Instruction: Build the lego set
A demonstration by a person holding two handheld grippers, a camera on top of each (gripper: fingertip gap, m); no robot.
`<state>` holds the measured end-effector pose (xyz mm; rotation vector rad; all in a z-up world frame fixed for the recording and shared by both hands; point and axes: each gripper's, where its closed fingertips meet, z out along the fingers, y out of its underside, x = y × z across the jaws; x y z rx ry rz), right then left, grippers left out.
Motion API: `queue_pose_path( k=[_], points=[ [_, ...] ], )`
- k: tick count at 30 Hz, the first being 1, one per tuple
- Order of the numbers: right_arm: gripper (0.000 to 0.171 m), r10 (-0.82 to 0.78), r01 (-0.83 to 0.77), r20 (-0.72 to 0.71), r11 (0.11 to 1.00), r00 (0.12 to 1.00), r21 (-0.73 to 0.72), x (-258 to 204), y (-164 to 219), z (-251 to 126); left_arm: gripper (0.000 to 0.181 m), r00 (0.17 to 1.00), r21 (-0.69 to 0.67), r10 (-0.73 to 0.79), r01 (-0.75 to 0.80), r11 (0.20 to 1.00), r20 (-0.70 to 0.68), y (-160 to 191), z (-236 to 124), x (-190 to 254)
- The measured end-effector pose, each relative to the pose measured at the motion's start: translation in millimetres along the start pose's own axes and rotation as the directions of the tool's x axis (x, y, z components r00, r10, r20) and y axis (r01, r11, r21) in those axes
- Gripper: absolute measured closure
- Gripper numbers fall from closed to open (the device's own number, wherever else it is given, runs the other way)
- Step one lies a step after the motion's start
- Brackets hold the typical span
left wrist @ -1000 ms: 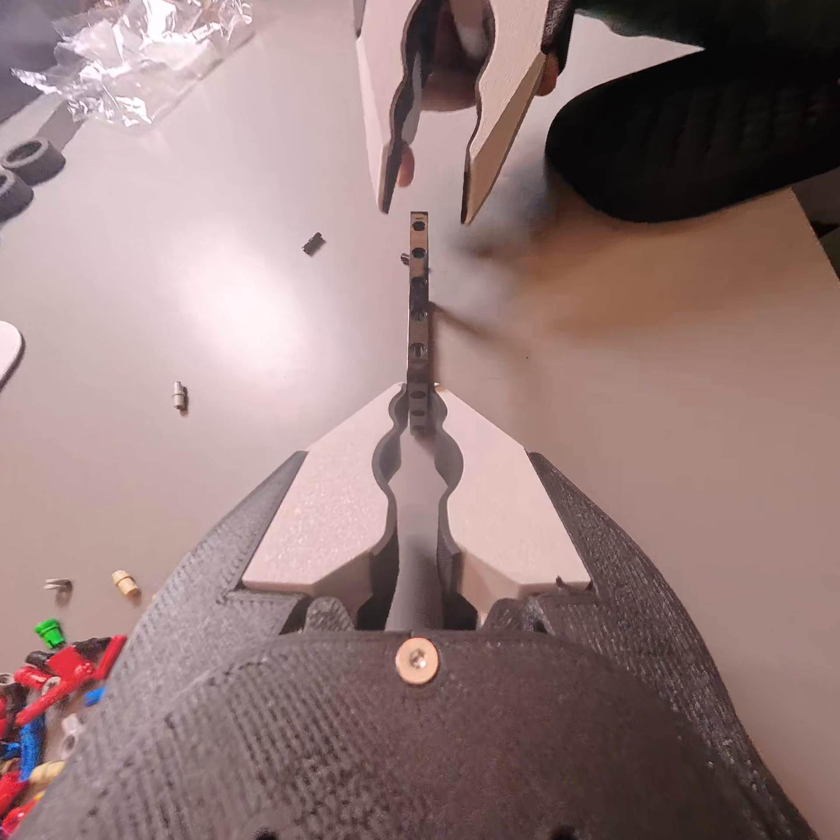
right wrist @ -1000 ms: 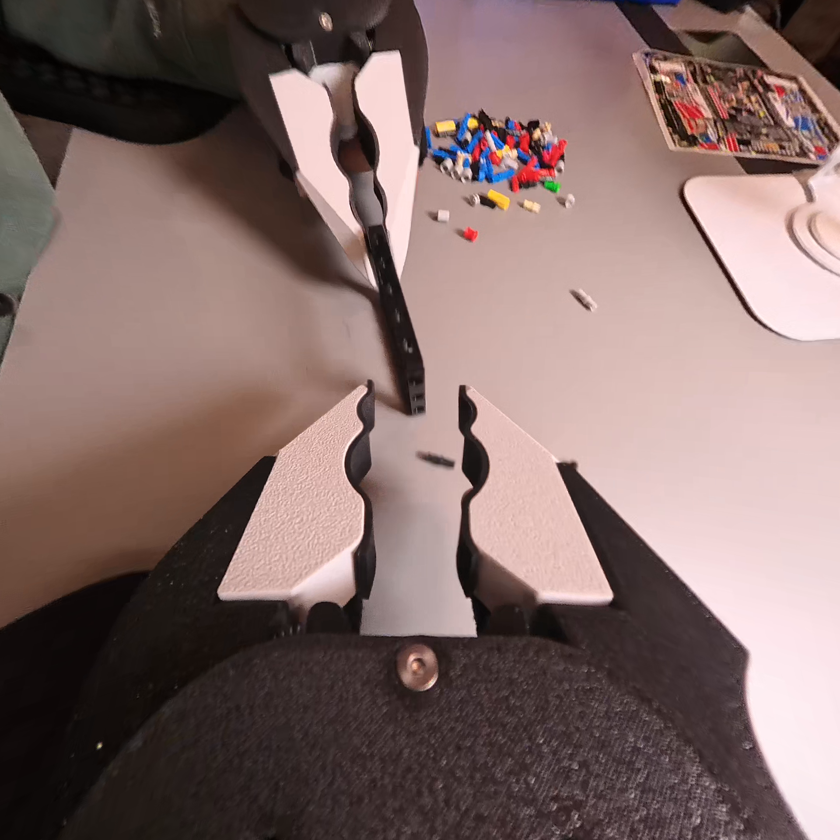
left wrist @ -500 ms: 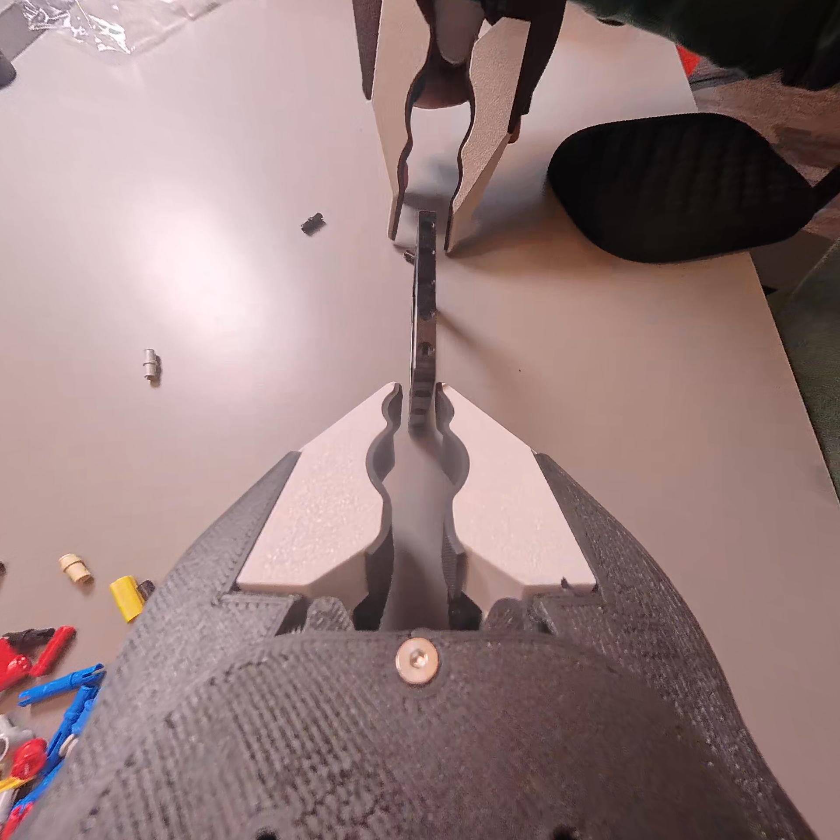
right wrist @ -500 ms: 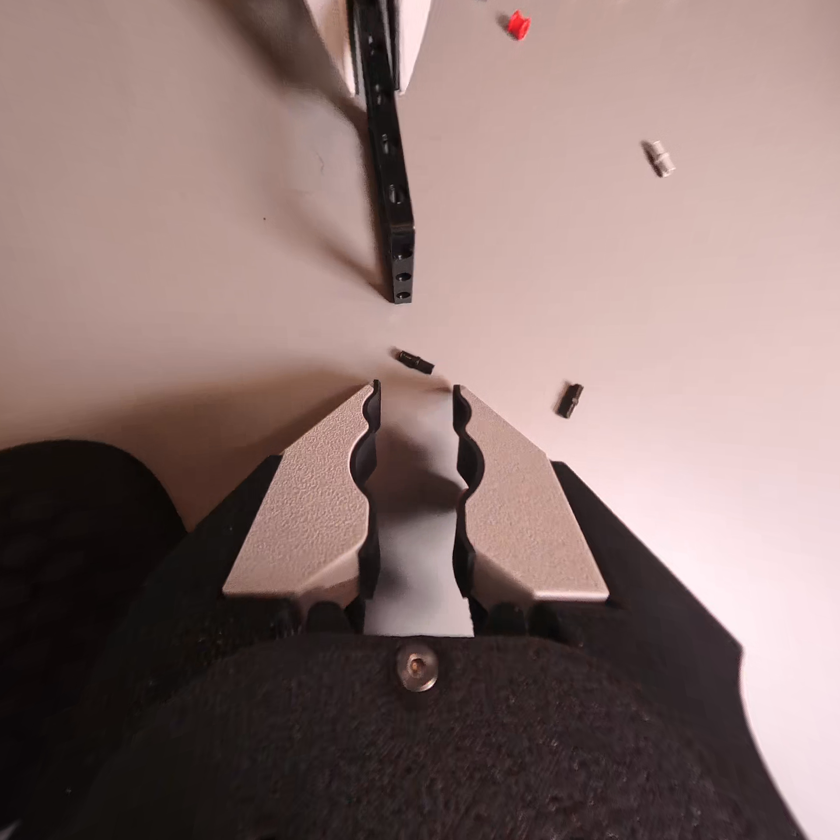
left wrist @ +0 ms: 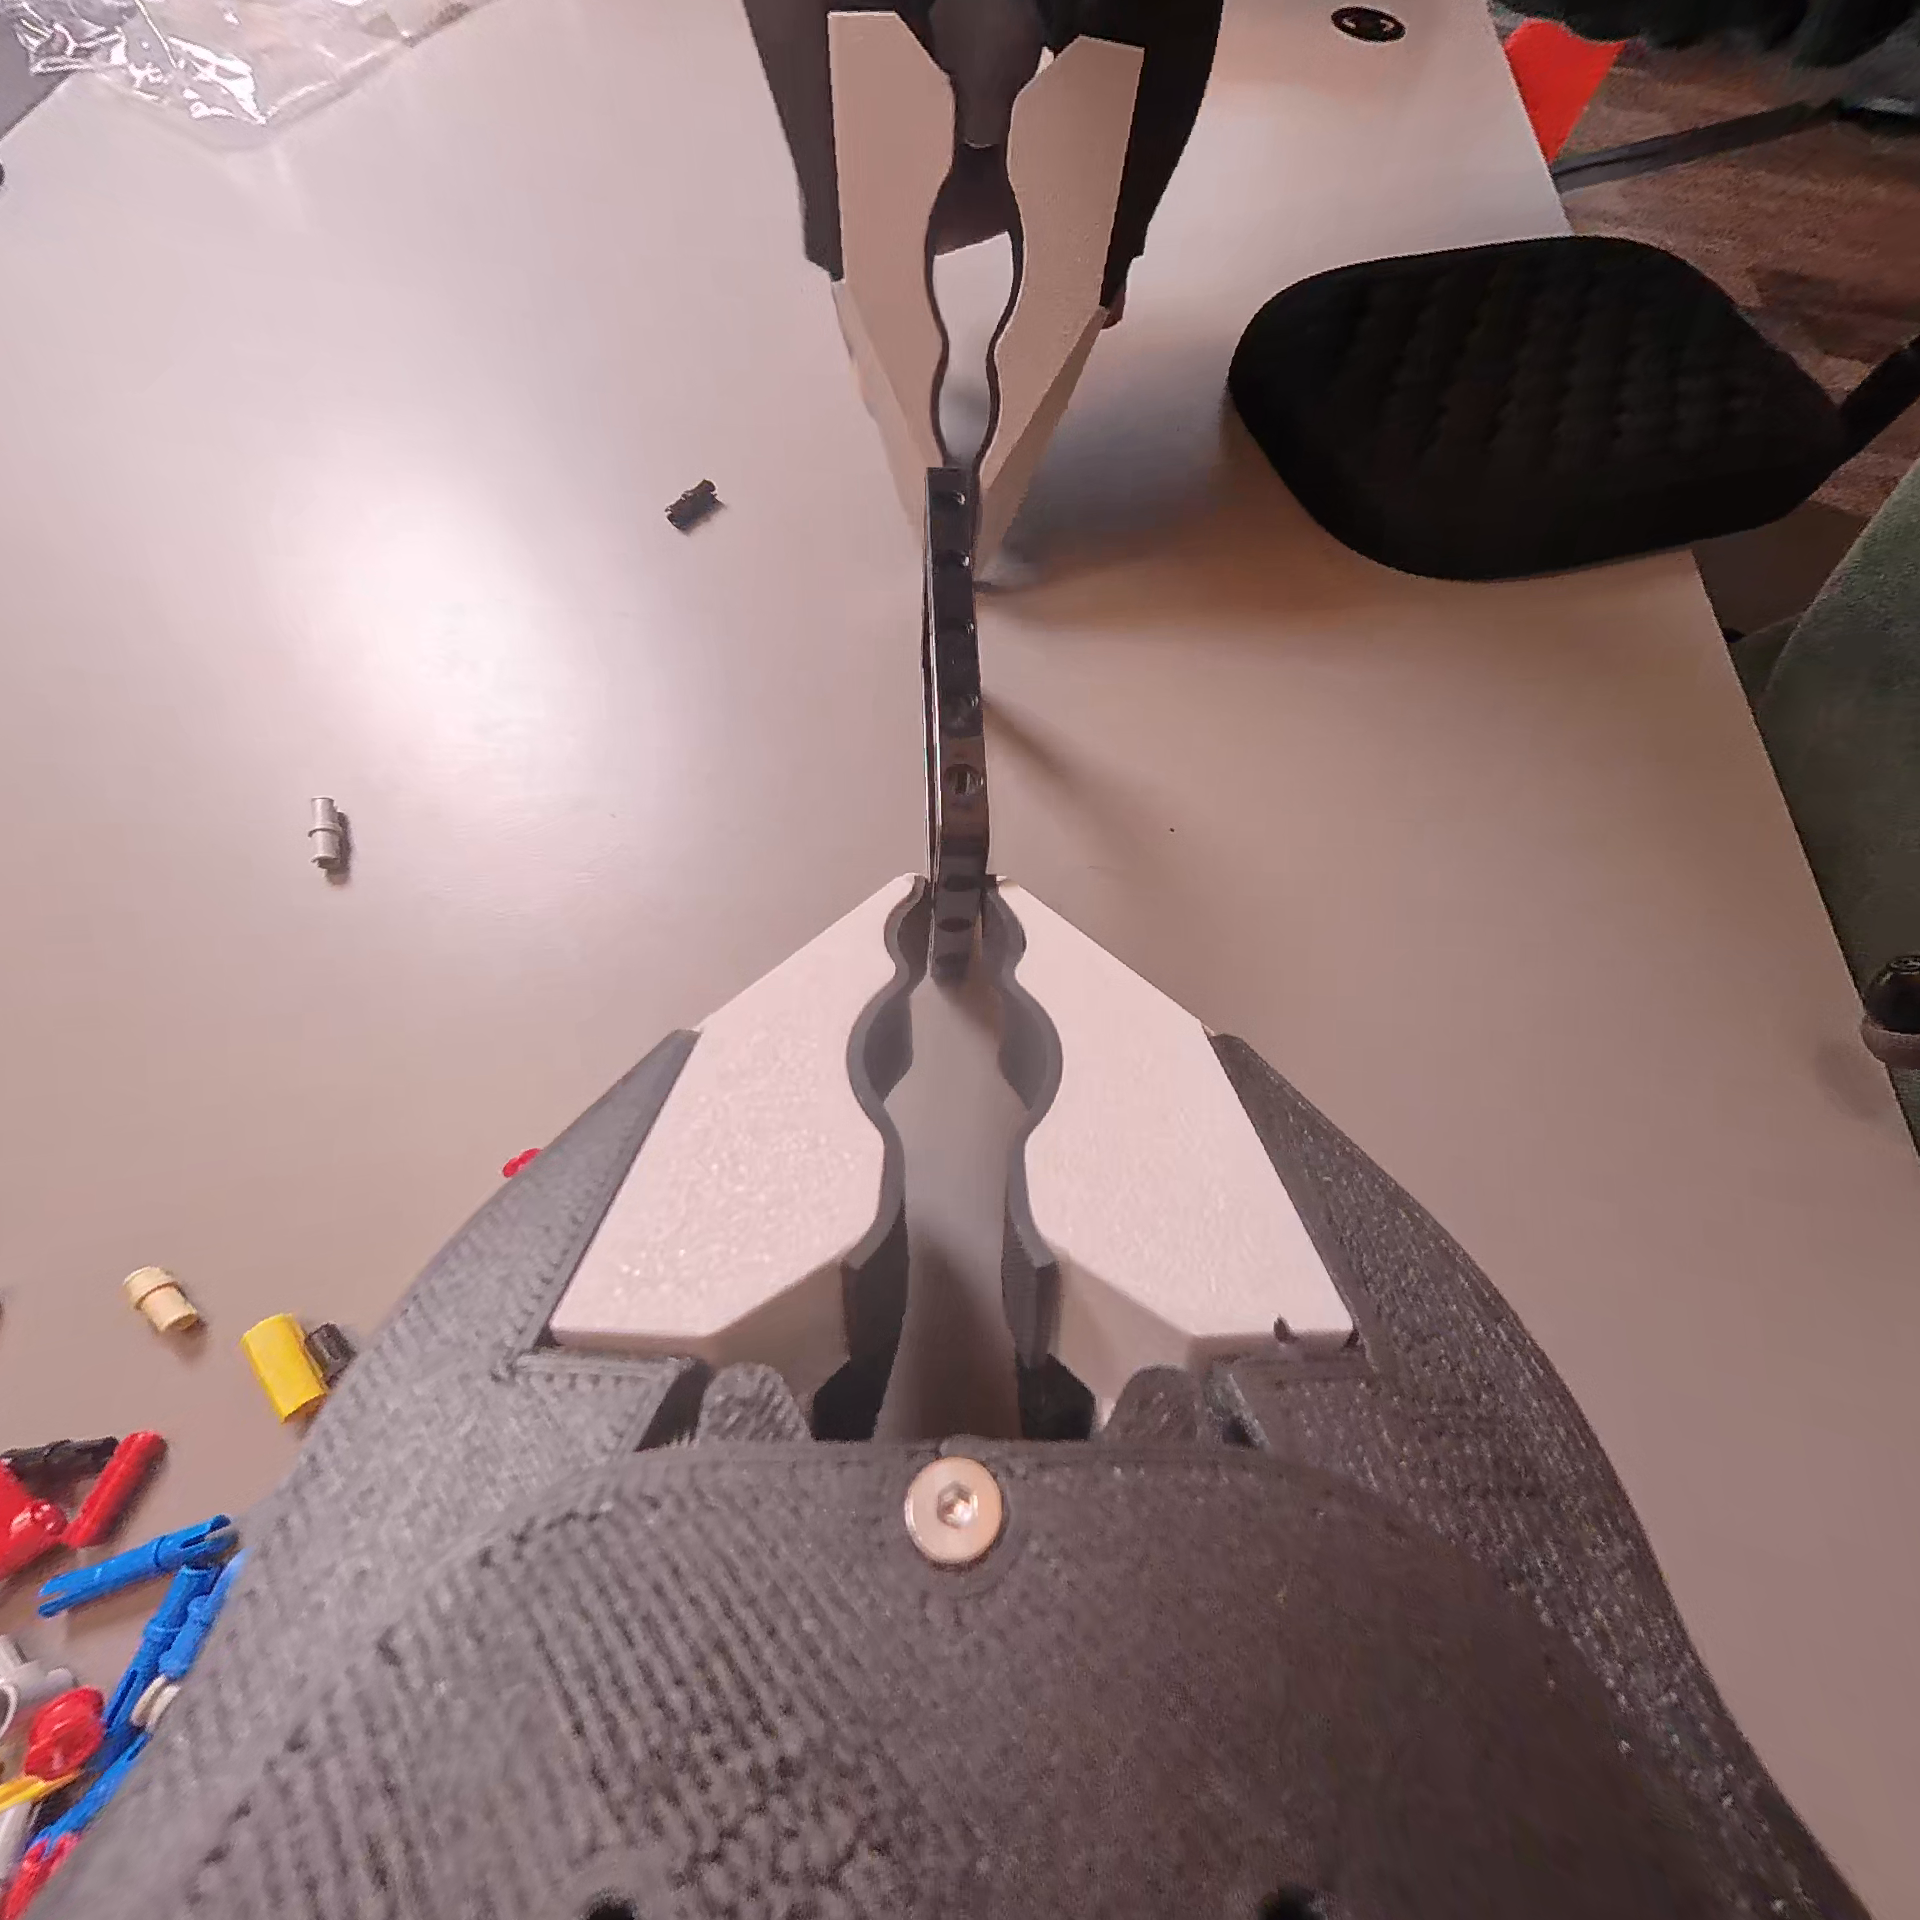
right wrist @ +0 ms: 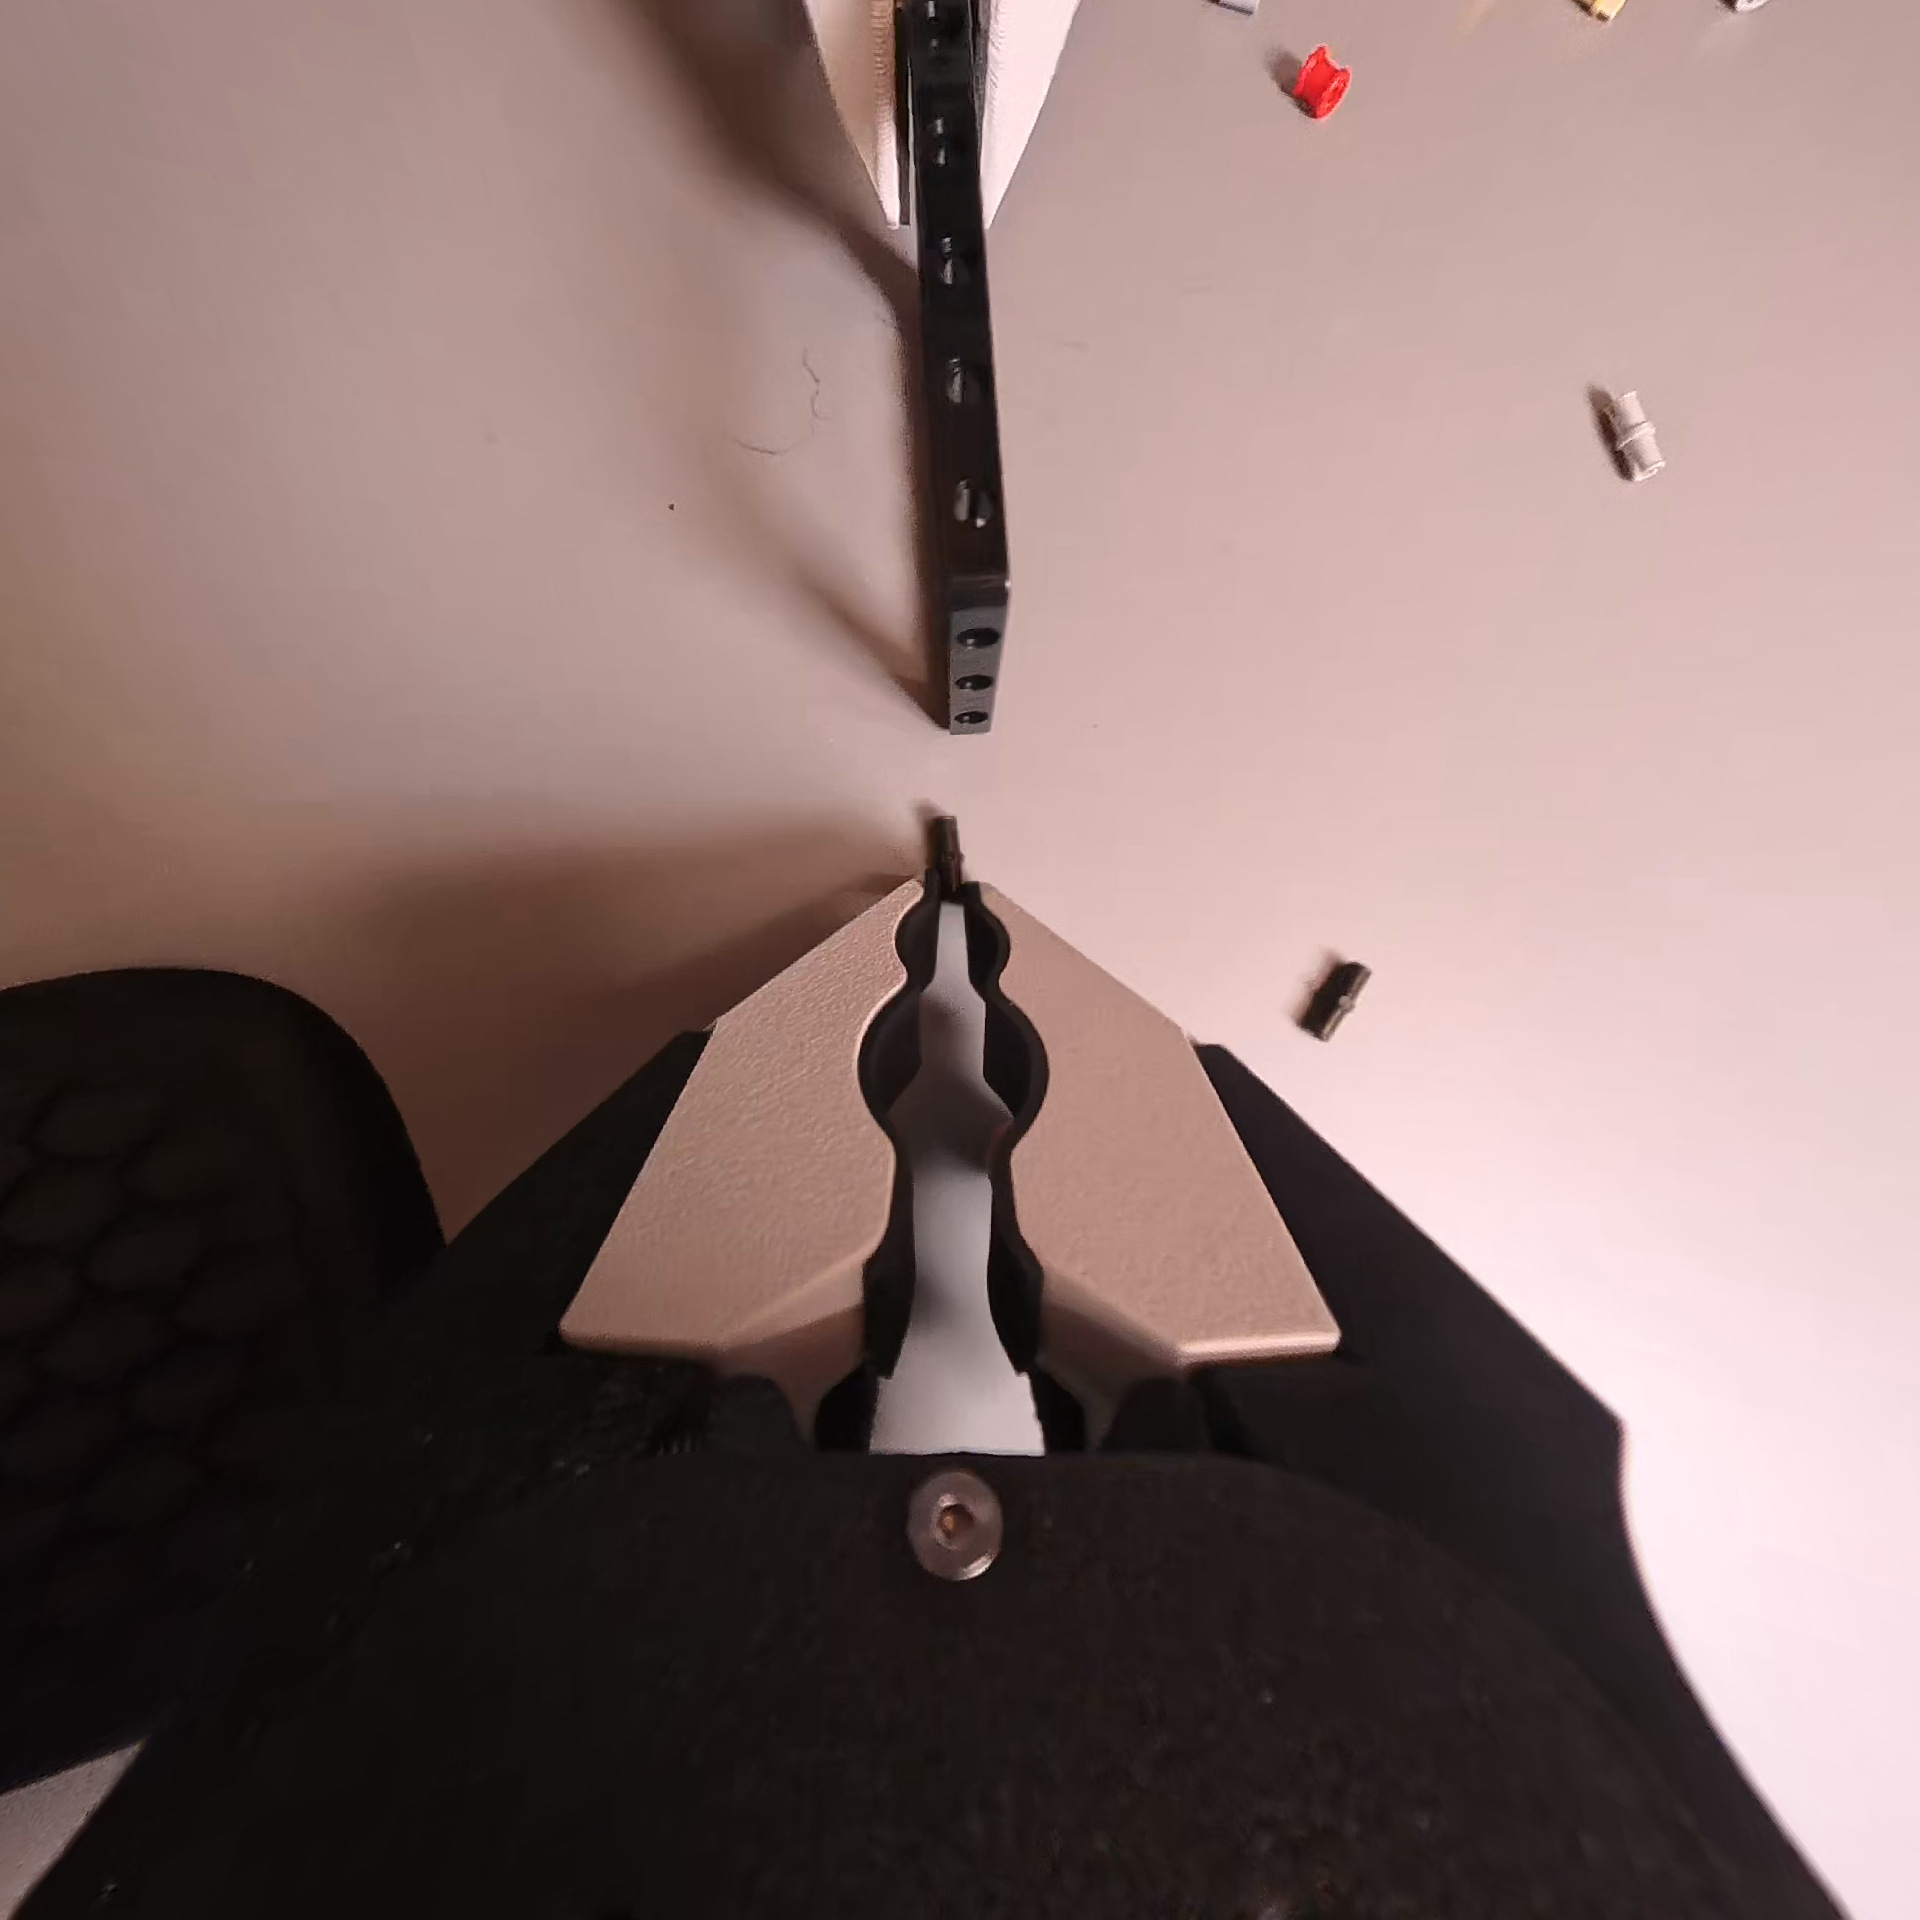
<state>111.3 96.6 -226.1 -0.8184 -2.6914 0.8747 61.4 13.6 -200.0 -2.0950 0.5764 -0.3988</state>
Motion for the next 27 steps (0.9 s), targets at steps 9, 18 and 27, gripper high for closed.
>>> queue_pose_path(
  k=[9,18,27],
  points=[
    [0.17,0.034,-0.012,-0.196,0.994,0.98,0.112,-23.7,-31.8,-24.9,0.158,0.996,0.079,0.06,-0.065,0.995,0.067,-24.5,-26.4,-4.9],
    [0.17,-0.189,0.271,-0.474,0.956,0.86,0.109,-60.5,-117.6,-29.7,0.163,0.978,0.152,-0.146,0.169,0.974,-0.152,-53.8,-24.9,59.1],
    [0.17,-0.316,0.371,-0.482,0.928,0.817,0.021,-75.9,-126.5,-20.7,0.174,0.88,0.166,-0.336,0.407,0.898,-0.337,-53.5,-24.2,84.5]
  ],
)
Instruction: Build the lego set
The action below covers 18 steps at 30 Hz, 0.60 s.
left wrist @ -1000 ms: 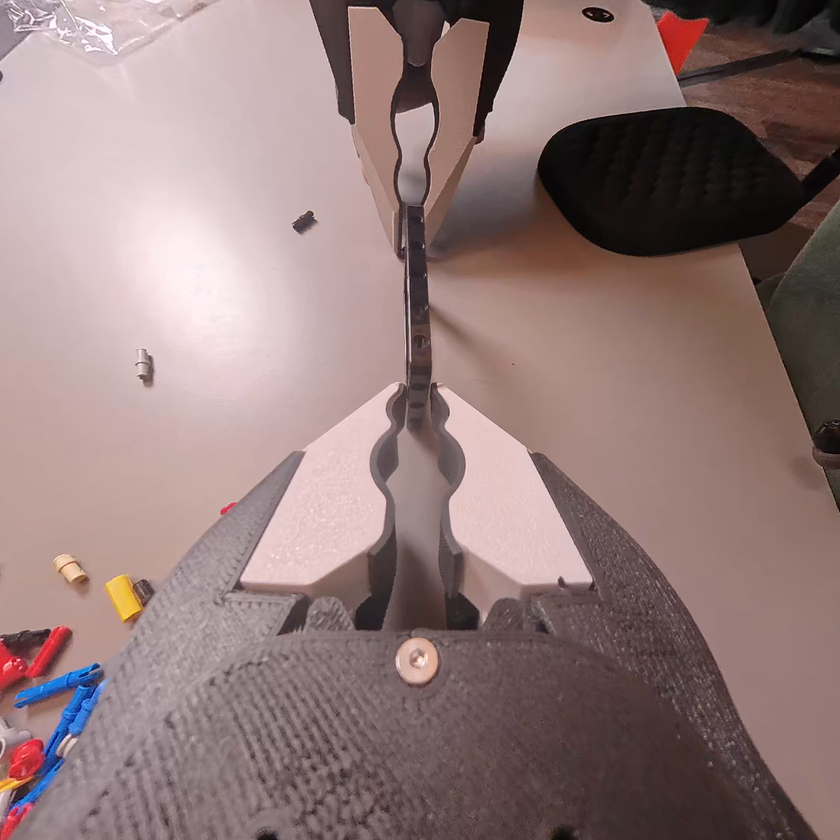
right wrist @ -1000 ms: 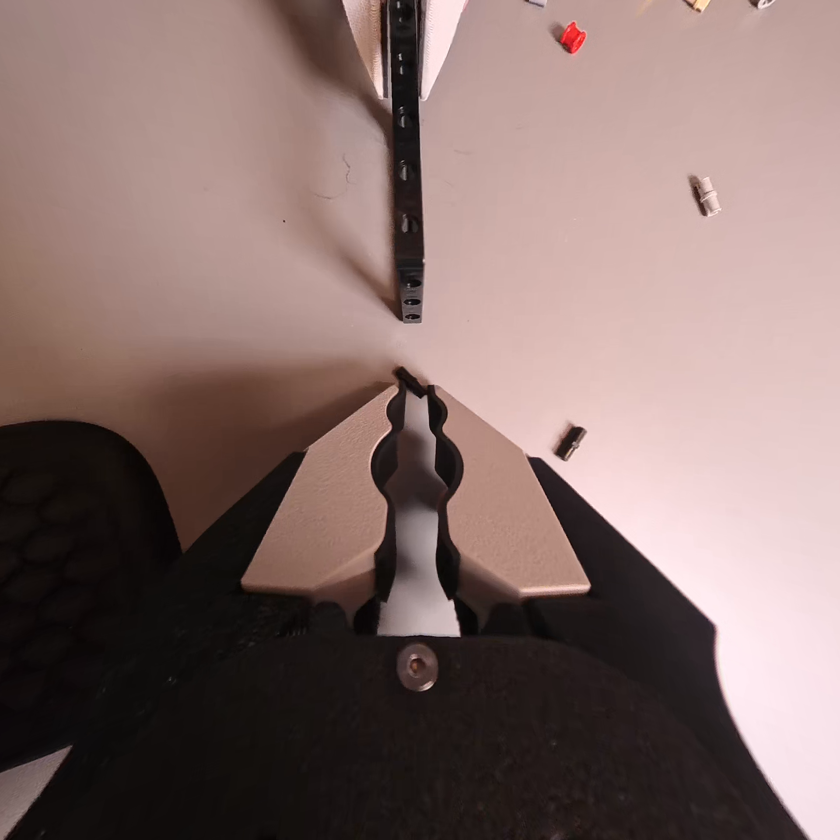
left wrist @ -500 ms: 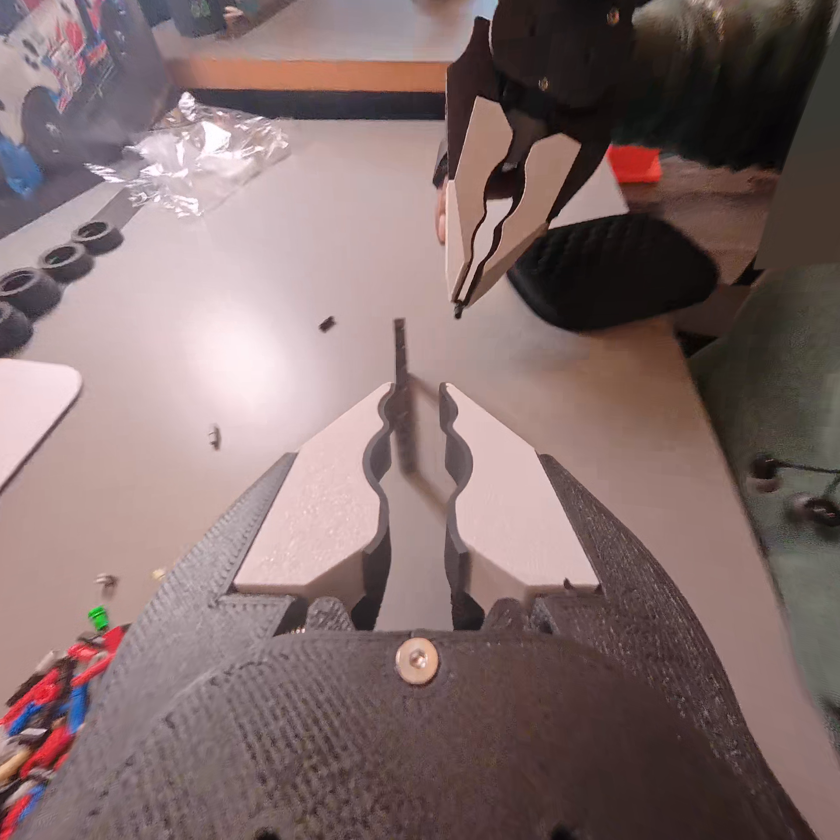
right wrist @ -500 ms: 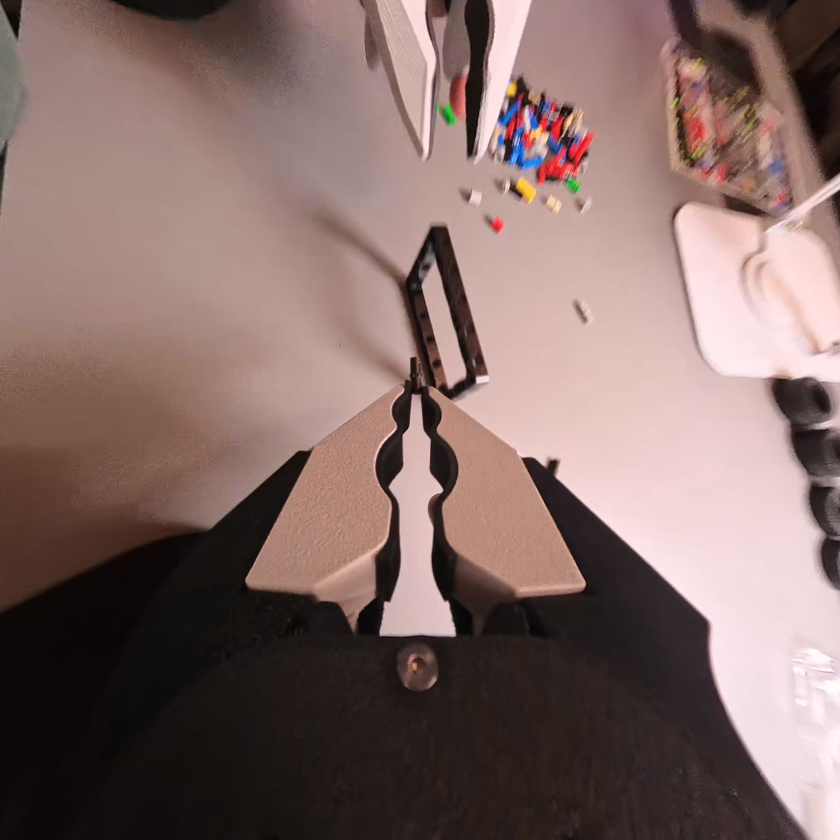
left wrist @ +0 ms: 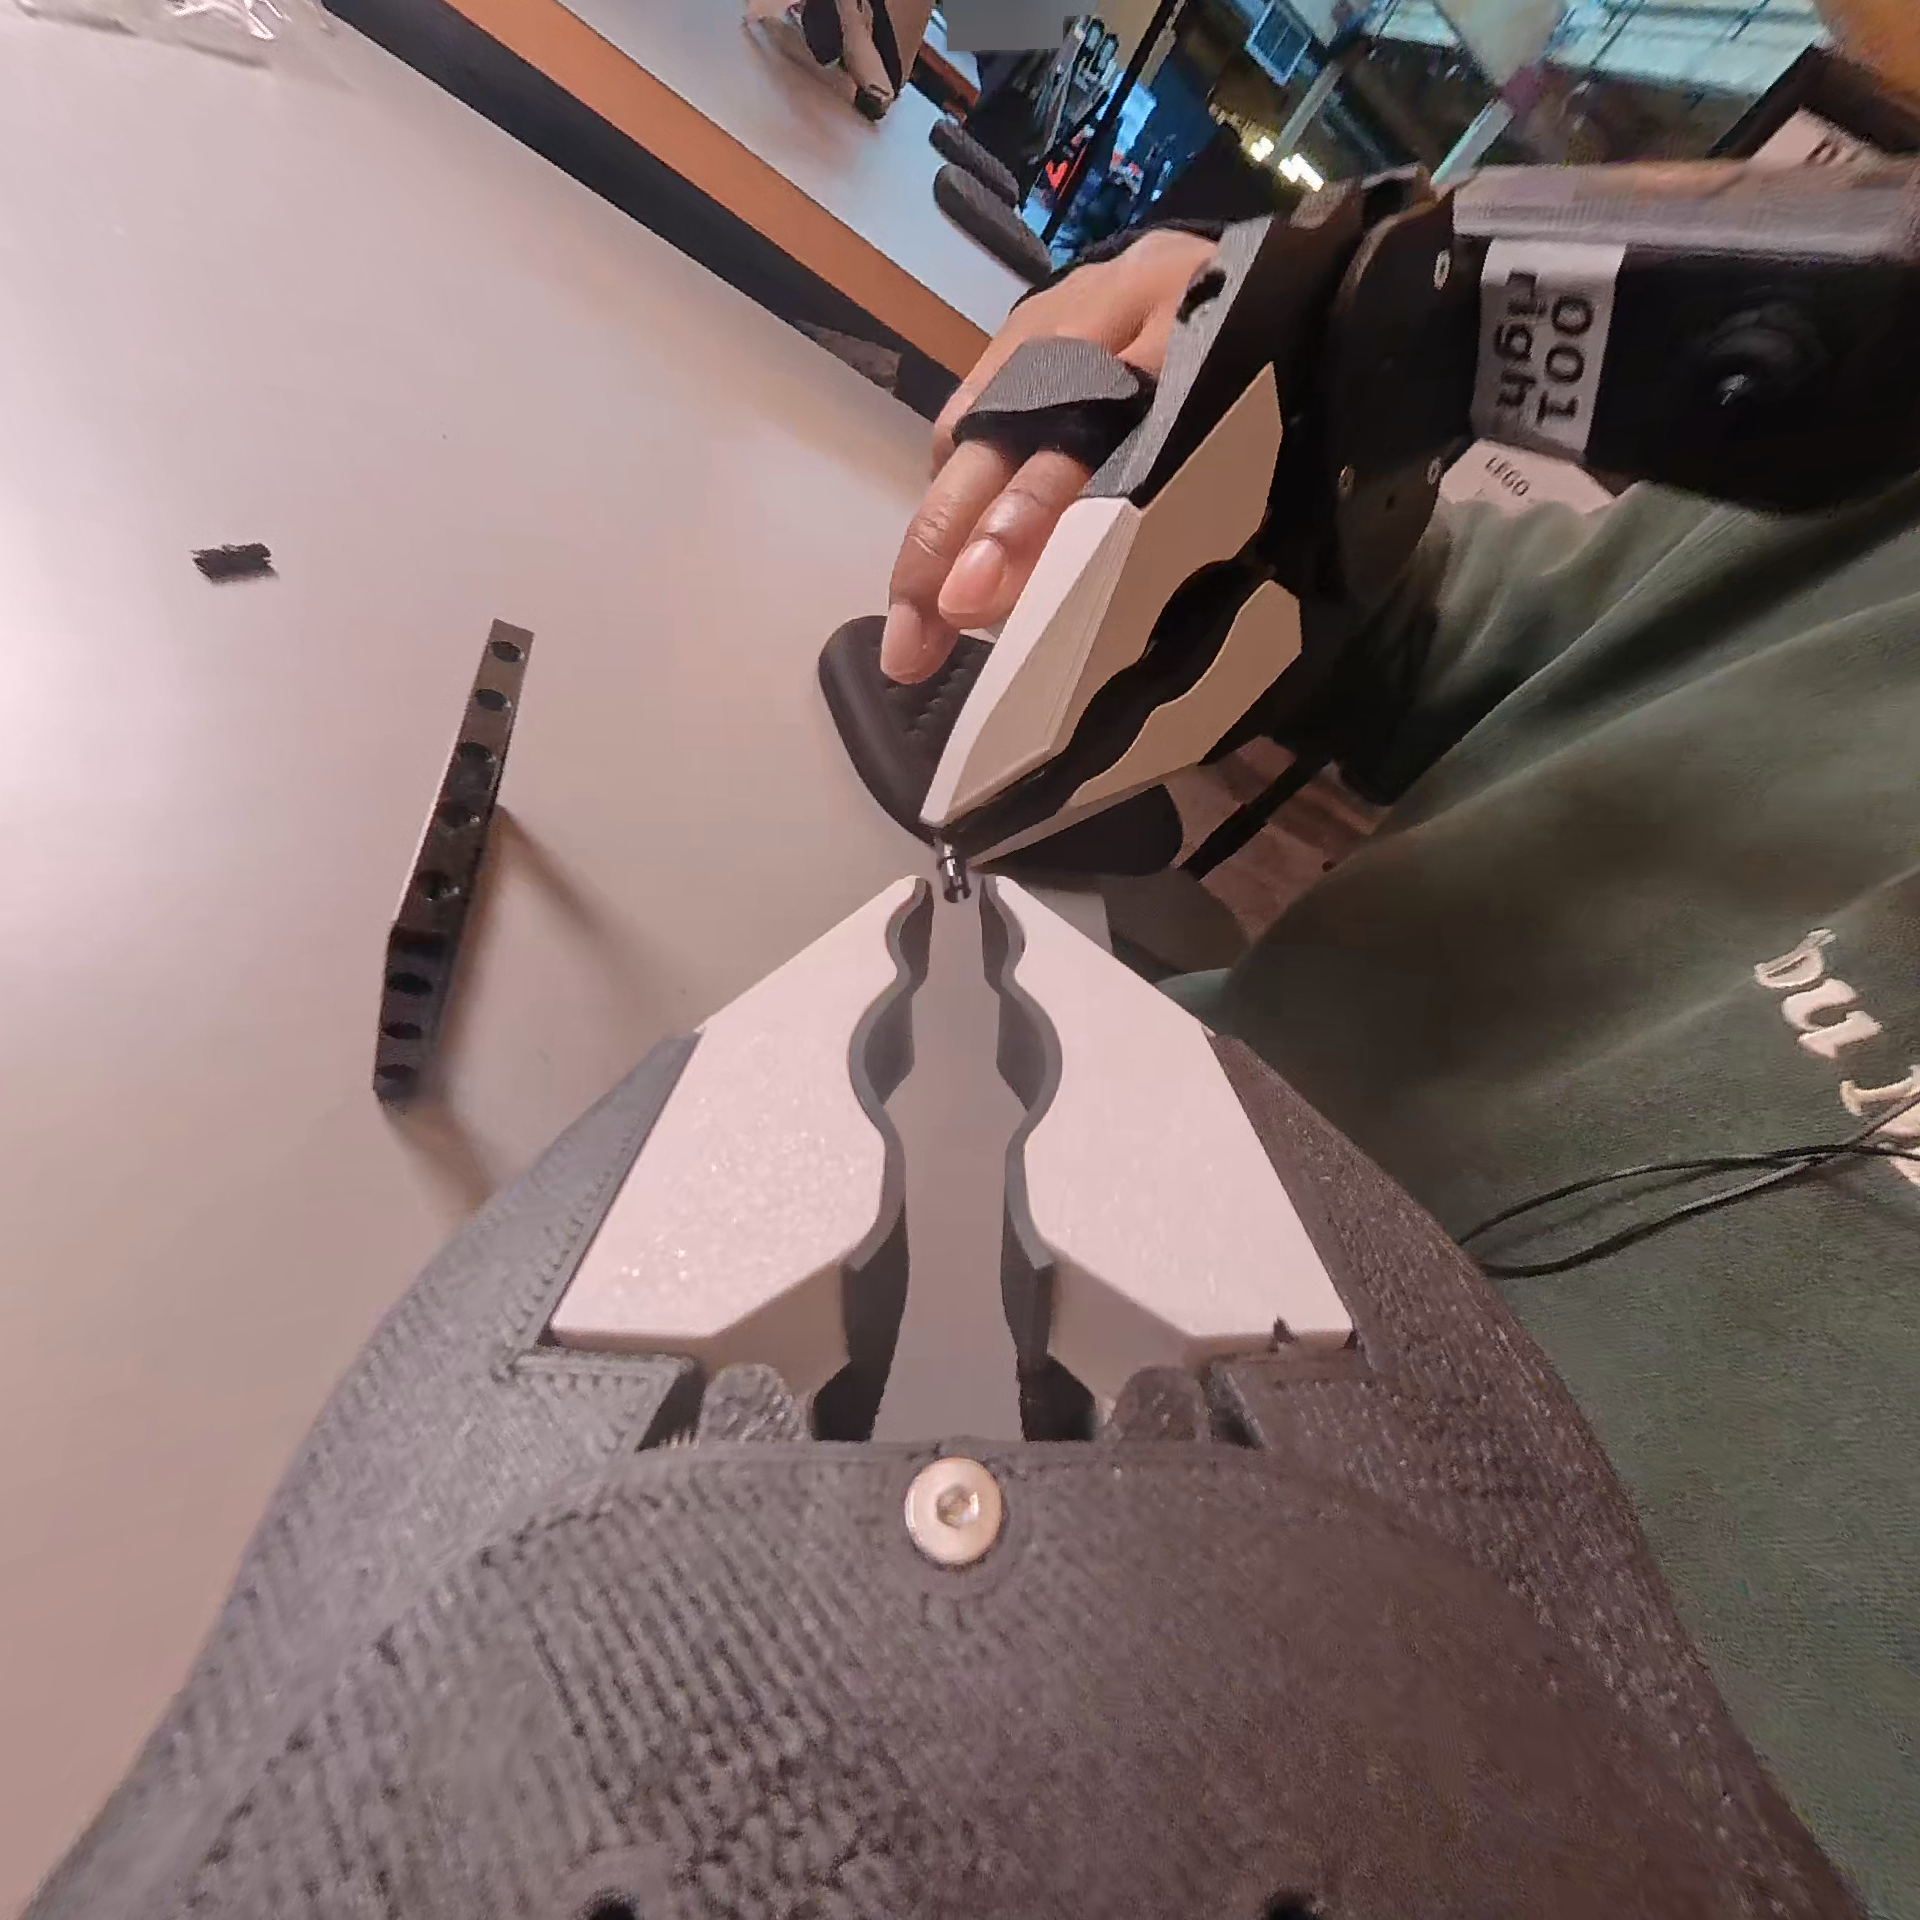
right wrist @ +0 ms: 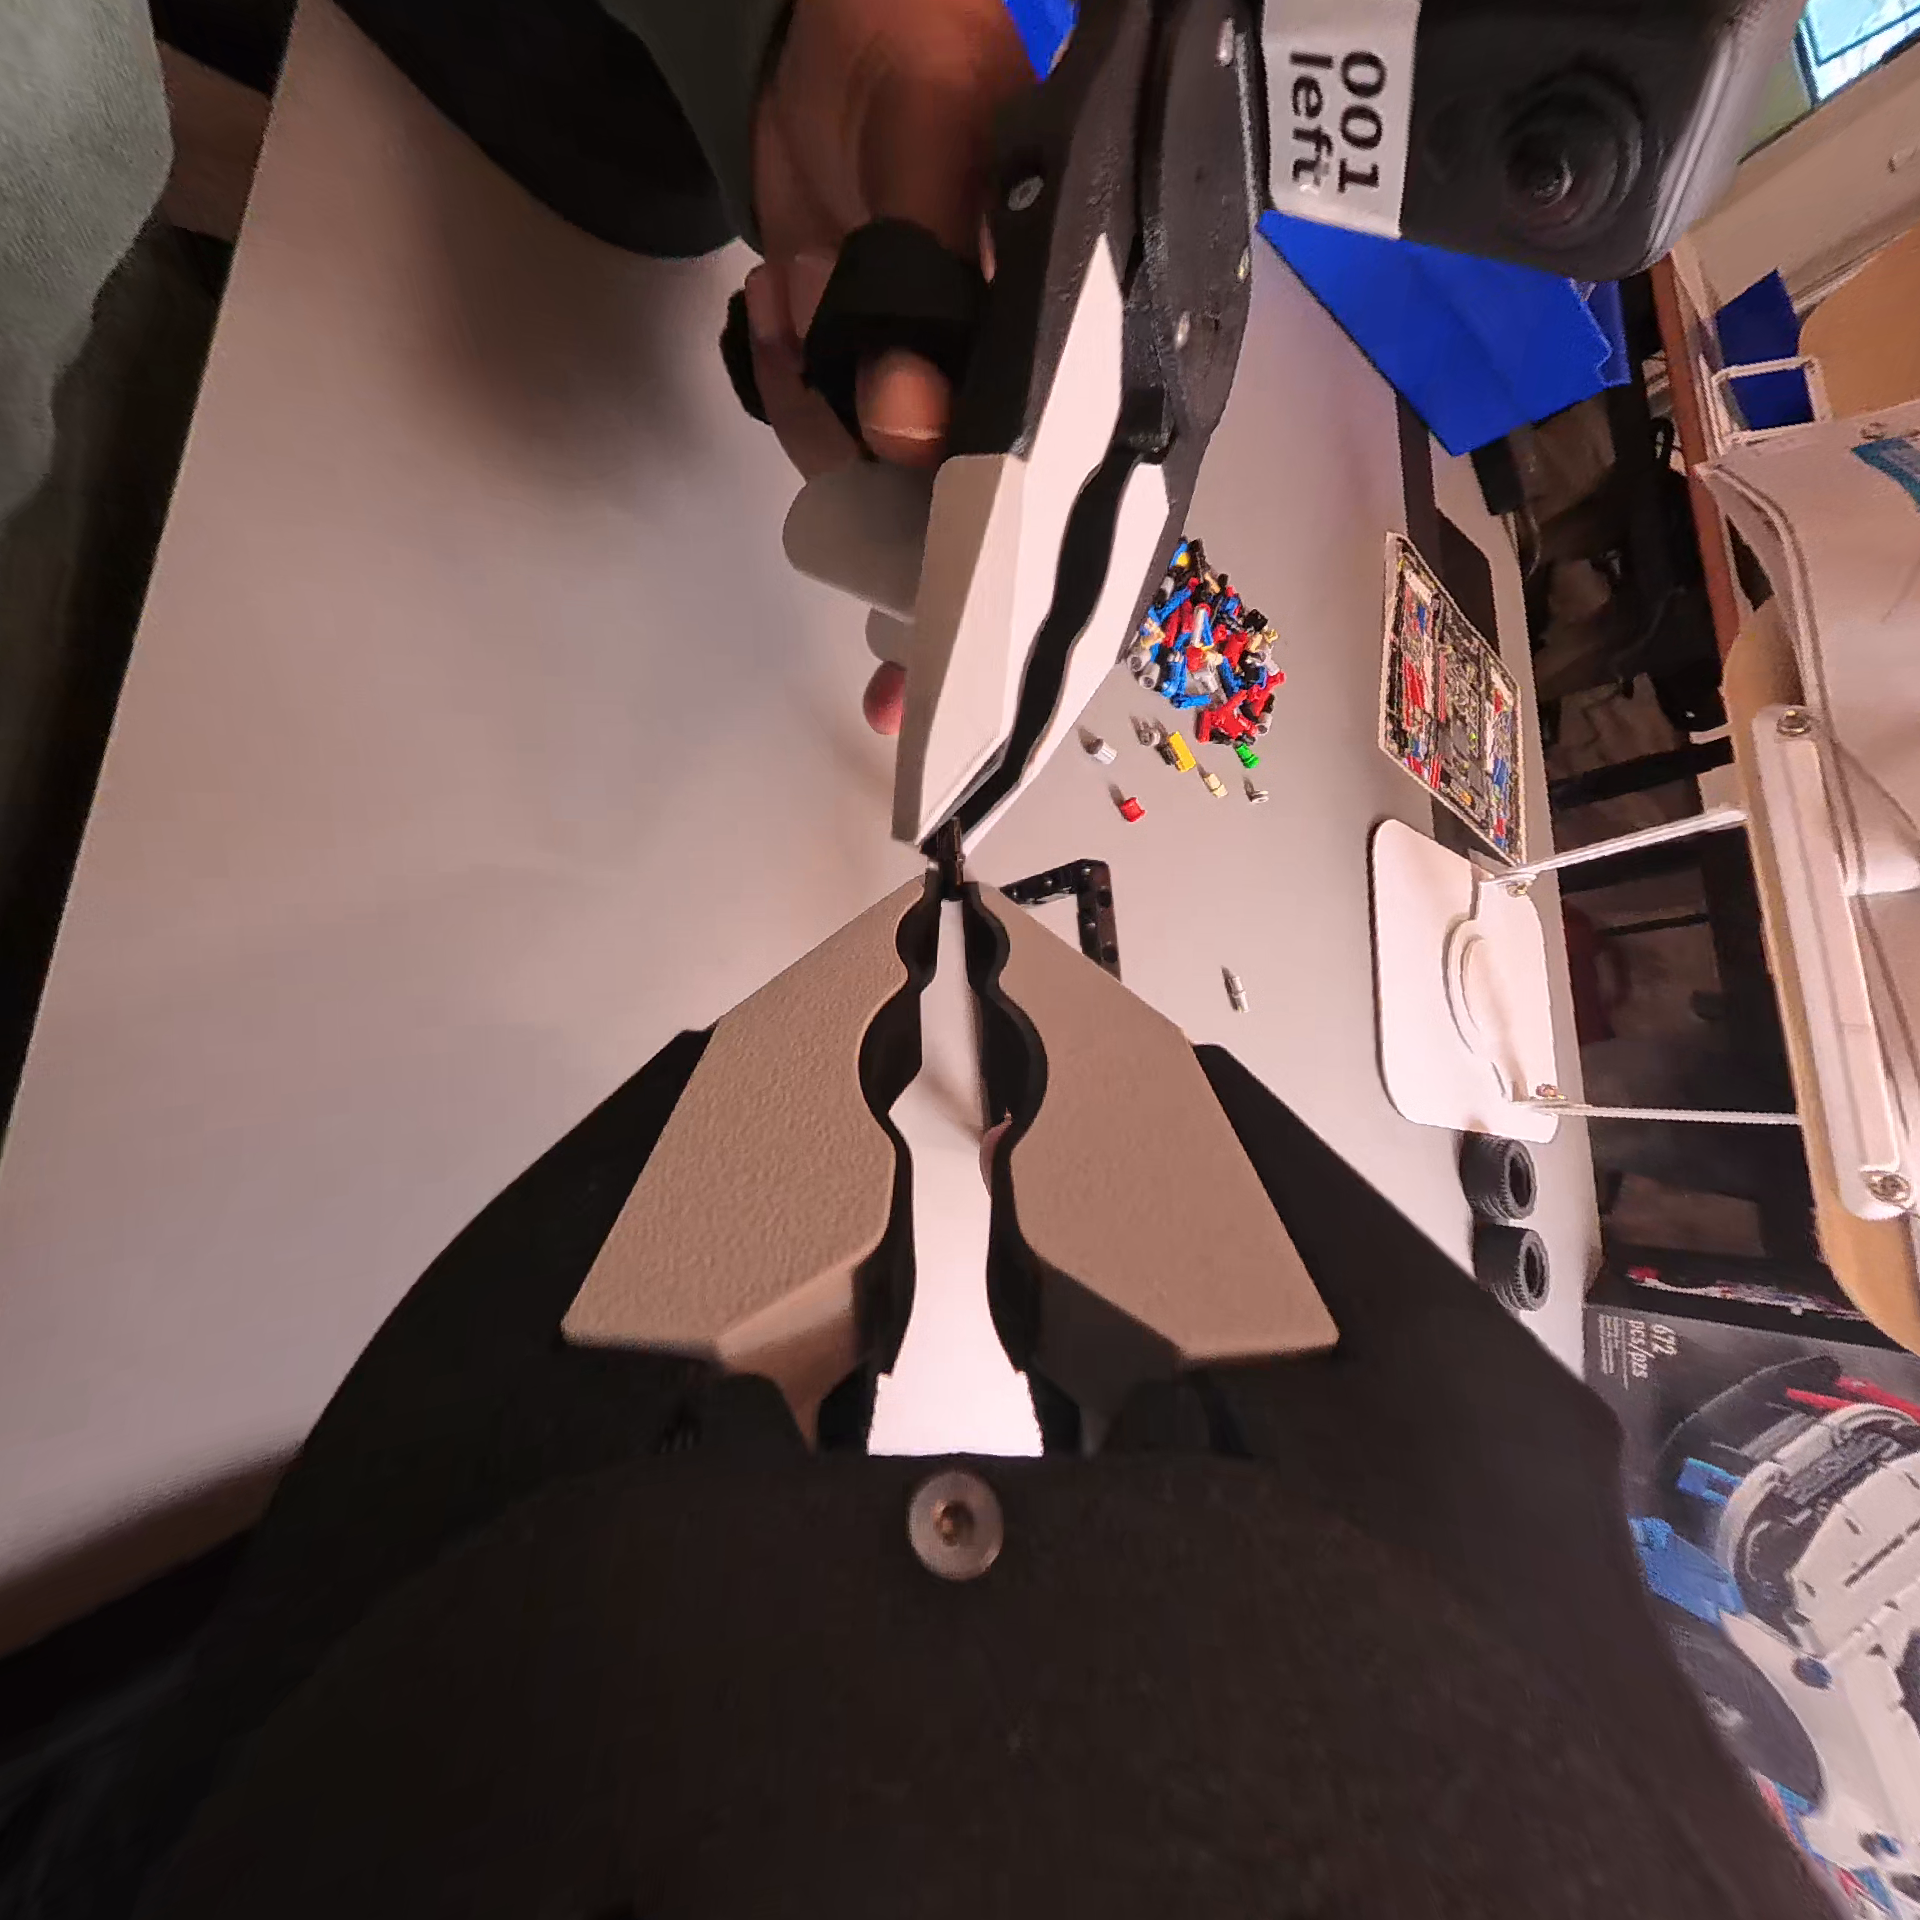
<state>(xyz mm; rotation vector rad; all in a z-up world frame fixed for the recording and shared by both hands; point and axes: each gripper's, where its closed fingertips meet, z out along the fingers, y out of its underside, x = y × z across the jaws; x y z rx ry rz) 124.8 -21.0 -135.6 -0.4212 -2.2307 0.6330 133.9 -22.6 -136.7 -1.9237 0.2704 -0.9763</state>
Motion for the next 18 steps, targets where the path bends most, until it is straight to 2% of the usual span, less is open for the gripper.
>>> queue_pose_path(
  k=[6,11,13,15,16,18],
  points=[
    [0.17,-0.075,0.075,-0.007,0.997,0.997,-0.036,-4.4,1.0,2.1,0.178,0.998,0.017,-0.064,0.064,0.998,-0.026,0.2,-1.0,0.6],
    [0.17,-0.062,0.062,-0.022,0.998,0.998,-0.019,-1.3,-1.8,3.2,0.179,1.0,0.019,-0.014,0.014,1.0,0.001,0.7,-3.1,-0.4],
    [0.17,0.044,-0.043,-0.02,0.998,0.999,0.043,3.6,-5.8,1.5,0.179,0.998,0.05,0.062,-0.063,0.997,0.019,-4.1,-6.6,1.2],
    [0.166,0.256,-0.258,0.033,0.954,0.966,0.153,10.1,-11.2,-2.0,0.179,0.988,0.094,0.149,-0.153,0.984,0.042,-10.5,-10.2,3.9],
    [0.16,0.382,-0.393,0.093,0.895,0.919,0.211,12.7,-13.7,-3.8,0.179,0.98,0.122,0.193,-0.197,0.973,0.048,-14.7,-12.1,7.1],
    [0.153,0.607,-0.651,0.237,0.705,0.759,0.281,17.5,-16.8,-6.3,0.179,0.955,0.169,0.286,-0.296,0.94,0.083,-23.0,-16.2,12.3]
  ],
)
